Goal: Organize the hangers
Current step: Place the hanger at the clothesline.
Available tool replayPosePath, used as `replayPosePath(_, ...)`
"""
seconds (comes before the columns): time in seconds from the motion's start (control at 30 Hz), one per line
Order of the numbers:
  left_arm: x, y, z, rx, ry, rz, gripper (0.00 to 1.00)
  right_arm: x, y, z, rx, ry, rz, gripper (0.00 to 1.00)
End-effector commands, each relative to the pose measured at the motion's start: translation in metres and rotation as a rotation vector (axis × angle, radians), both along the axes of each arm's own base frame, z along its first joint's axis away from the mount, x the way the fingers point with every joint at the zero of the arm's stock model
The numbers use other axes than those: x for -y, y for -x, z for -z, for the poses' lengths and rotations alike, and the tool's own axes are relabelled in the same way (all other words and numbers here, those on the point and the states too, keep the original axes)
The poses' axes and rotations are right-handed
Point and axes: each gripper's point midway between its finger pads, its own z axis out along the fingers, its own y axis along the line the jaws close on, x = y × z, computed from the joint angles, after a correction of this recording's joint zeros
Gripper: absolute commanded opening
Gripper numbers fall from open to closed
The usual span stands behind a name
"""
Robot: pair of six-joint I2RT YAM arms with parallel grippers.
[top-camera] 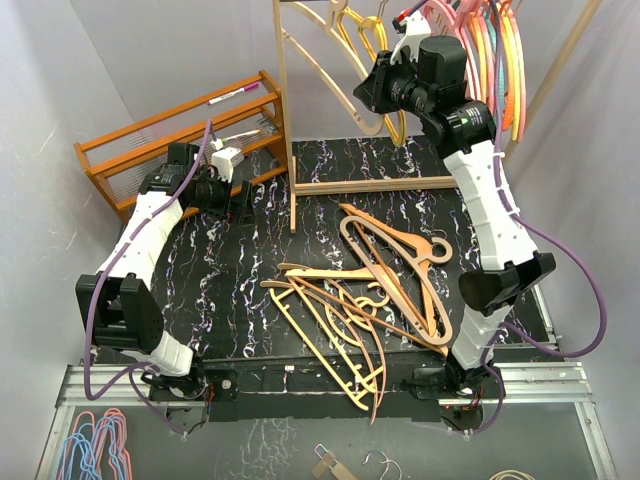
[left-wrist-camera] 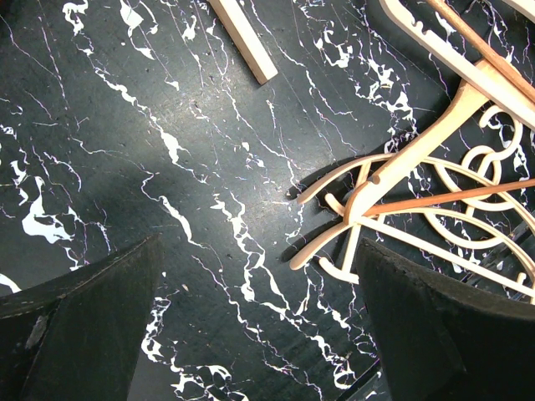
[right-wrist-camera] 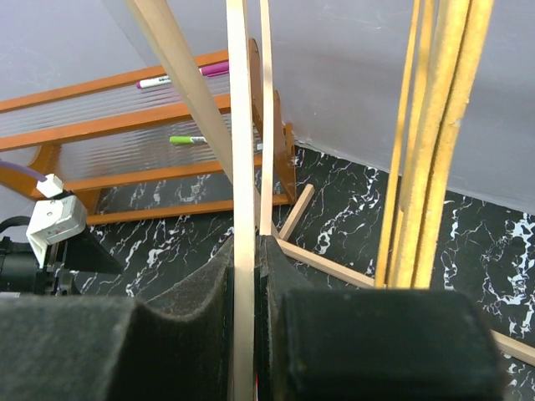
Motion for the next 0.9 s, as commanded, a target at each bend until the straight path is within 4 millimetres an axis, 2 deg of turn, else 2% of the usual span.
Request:
replayPosePath(0.0,0.001,0.005,-0.007,0.013,0.003,0.010,0.97,0.006,-0.003,-0.020,0.042,-0.037,0.027,0.08)
replayPosePath(0.3,0.000,0.007,-0.005,0.006,0.001,0.009,0.98,0.008,-0.010,-0.009,-0.012,-0.047,0.048,0.08)
replayPosePath(0.47,0.000,0.008,-0.004,0.004,0.001,0.009,0.97,0.008,-0.003,-0.033,0.064,-0.120,0.037,0.09)
replayPosePath(0.53,0.000,0.008,-0.006,0.008,-0.002,0.009,0.98,0.012,0.007,-0.049,0.120,-0.155,0.041,0.13)
replayPosePath(0.6,0.000,0.007,-0.006,0.011,-0.003,0.007,0.97,0.018,0.014,-0.056,0.148,-0.165,0.058,0.23)
replayPosePath(0.73,-0.001,0.008,-0.005,0.011,-0.005,0.009,0.98,0.020,0.019,-0.045,0.130,-0.152,0.060,0.28)
replayPosePath(0.8,0.000,0.007,-0.005,0.011,-0.004,0.009,0.97,0.019,0.020,-0.035,0.111,-0.146,0.057,0.32)
replayPosePath(0.87,0.000,0.008,-0.005,0.009,-0.004,0.008,0.98,0.019,0.021,-0.021,0.084,-0.139,0.055,0.33)
